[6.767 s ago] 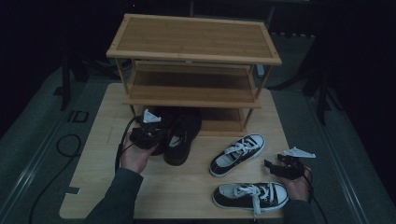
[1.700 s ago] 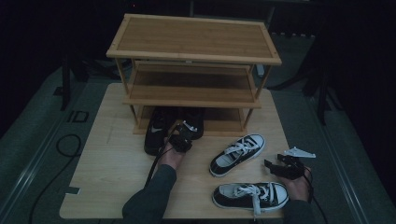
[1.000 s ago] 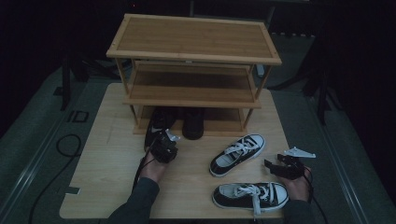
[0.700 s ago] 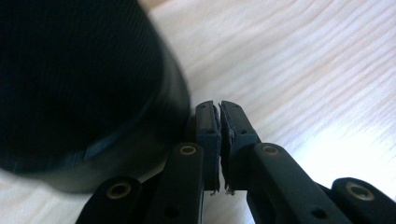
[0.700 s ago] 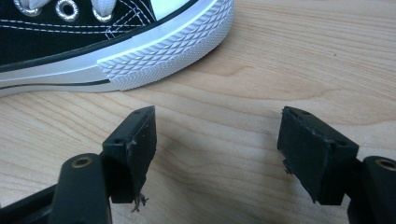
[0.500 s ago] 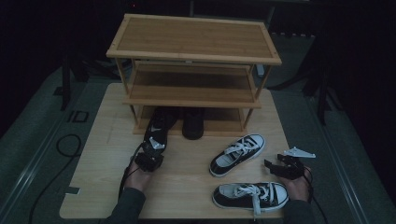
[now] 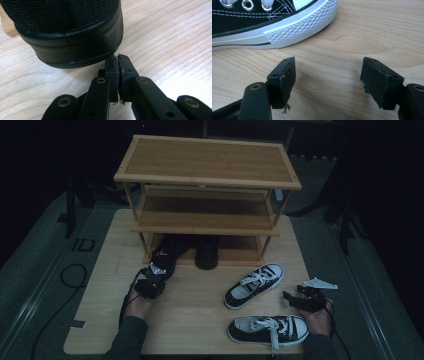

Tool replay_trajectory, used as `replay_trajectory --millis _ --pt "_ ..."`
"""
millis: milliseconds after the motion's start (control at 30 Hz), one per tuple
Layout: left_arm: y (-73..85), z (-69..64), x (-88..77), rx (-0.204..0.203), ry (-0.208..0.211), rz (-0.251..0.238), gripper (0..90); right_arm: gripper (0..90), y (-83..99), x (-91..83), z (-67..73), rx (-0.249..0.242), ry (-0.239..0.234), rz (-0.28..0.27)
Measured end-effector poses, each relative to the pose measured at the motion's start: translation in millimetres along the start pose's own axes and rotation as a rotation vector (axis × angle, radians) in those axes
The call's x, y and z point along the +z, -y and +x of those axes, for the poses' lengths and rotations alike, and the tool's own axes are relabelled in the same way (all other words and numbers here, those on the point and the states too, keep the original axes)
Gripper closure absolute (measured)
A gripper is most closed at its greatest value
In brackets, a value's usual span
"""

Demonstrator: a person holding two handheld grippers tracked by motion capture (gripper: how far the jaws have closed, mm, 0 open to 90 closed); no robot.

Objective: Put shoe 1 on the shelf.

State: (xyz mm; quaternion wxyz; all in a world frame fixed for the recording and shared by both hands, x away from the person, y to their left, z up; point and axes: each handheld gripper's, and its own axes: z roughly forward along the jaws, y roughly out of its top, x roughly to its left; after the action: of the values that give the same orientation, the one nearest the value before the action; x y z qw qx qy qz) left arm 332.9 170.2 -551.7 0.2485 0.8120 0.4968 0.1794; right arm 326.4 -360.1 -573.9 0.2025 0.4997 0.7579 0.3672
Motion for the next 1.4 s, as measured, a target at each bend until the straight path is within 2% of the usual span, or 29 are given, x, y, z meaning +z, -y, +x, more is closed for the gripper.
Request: replay_trajectory --millis 233,433,500,567,700,833,967,1400 --pt "8.5 2.7 -9.4 0.008 -0.012 -0.005 87.2 28.1 0.1 -0.1 -0.2 0.002 -0.002 -0.001" --pt "16.2 17.3 -14.1 -0.040 -0.039 -0.008 87.4 28.1 0.0 0.0 0.2 0.000 0.001 0.001" --pt "16.5 19.3 -14.0 -0.045 -0.042 -0.007 87.4 28.1 0.0 0.0 0.2 0.000 0.001 0.001" --pt "17.3 28.1 -12.5 -0.081 -0.054 -0.012 87.4 28.1 0.0 0.0 0.2 0.000 0.001 0.001" --pt "15.8 34.5 -7.7 -0.109 -0.057 -0.012 87.7 28.1 0.0 0.0 0.1 0.000 0.001 0.000" --pt "12.5 38.7 -4.5 -0.128 -0.038 -0.043 88.5 28.1 0.0 0.0 0.0 0.000 0.000 0.000" --pt "9.6 36.0 -3.2 -0.129 -0.039 -0.049 88.8 28.1 0.0 -0.1 -0.3 0.002 -0.002 -0.001" --pt "-6.9 20.2 5.0 -0.082 -0.019 -0.028 88.8 28.1 0.0 0.0 -0.4 0.002 -0.002 -0.001"
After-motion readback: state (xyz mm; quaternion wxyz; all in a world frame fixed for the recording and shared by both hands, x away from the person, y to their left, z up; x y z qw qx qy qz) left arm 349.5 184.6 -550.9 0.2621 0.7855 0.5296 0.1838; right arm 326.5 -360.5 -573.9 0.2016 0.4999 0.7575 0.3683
